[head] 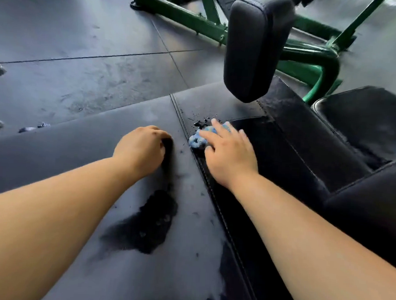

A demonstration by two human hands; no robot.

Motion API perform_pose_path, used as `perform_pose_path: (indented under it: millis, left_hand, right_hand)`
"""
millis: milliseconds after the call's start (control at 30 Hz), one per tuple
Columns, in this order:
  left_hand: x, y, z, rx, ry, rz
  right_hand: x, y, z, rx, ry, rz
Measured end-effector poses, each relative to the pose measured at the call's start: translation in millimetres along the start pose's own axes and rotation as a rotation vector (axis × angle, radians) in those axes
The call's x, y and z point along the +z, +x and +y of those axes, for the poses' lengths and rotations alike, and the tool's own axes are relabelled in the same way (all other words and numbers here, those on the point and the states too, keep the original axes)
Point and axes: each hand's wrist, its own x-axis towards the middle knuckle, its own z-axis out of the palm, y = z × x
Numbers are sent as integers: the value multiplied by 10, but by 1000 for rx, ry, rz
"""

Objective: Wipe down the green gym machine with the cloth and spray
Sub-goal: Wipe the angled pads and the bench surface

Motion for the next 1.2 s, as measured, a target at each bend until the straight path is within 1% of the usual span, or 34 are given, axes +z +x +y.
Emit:
perform_pose_path:
  millis: [67, 100, 133, 167, 200, 234, 334, 367, 400, 434, 467, 534, 567, 600, 634, 701, 801, 834, 867, 901, 934, 967, 1034, 1067, 1101, 1134, 1201]
  left_hand:
    - [33, 0, -18, 28, 33, 35]
    - [45, -6, -31, 36, 38, 58]
    - [66, -15, -44, 41, 40, 73]
    - [92, -26, -51, 40, 36, 83]
    - [104, -31, -49, 33, 29, 93]
    - [112, -31, -51, 26, 23, 98]
    - [98, -9, -34, 11, 16, 104]
    - [92, -13, -41, 20, 12, 106]
    - [93, -27, -54, 34, 6, 108]
    - [95, -42, -74, 48, -1, 113]
    - [97, -52, -90, 56, -13, 119]
    - [105, -61, -115, 59, -25, 118]
    - [111, -62, -109, 52, -26, 122]
    - [114, -52, -101, 38, -24, 129]
    - [114, -31, -85, 18, -24, 137]
    - [104, 6, -56, -17, -14, 152]
    - [85, 47, -44, -42, 3, 162]
    - [77, 50, -47, -45, 5, 163]
    - [78, 45, -52, -45, 3, 159]
    - [81, 36, -52, -45, -7, 155]
    - [84, 27, -52, -53, -26, 154]
    - [91, 27, -46, -66, -49, 154]
    - [98, 40, -10, -103, -120, 169]
    - [104, 79, 56, -104, -175, 184]
    - [103, 109, 123, -88, -227, 194]
    - [98, 153, 208, -61, -271, 200]
    - [83, 305, 397, 9, -380, 195]
  right_hand:
    - [-117, 149, 387, 234, -59, 82]
    - [-202, 190, 513, 347, -35, 109]
    - [-237, 205, 569, 422, -1, 122]
    - [-232, 201, 536, 443, 15, 121]
    - [-208, 195, 427, 413, 22, 114]
    - [-164, 182, 267, 343, 21, 86]
    - [40, 57, -229, 37, 91, -37]
    - [89, 32, -300, -49, 108, -66]
    - [73, 54, -273, -90, 96, -74]
    - [32, 107, -158, -79, 65, -51]
    - [-11, 173, 11, -12, 24, -10]
    - [-127, 256, 387, 225, -24, 89]
    - [-180, 261, 517, 342, -6, 129]
    - [-149, 286, 578, 412, 5, 159]
    - [-105, 306, 555, 411, -13, 185]
    - [22, 337, 319, 300, -23, 165]
    - [147, 265, -121, 45, 91, 12]
    - [145, 238, -172, -31, 107, -31]
    - [83, 234, -128, -69, 107, -47]
    - [-1, 234, -3, -59, 64, -20]
    - [-58, 278, 184, 7, 14, 23]
    - [-148, 306, 398, 128, -26, 81]
    - [-249, 304, 630, 402, 15, 146]
    - [-272, 304, 600, 447, 19, 144]
    - [-228, 315, 464, 405, 20, 115]
    - [-164, 317, 307, 315, 63, 57]
    - [-159, 304, 90, 133, 264, -57]
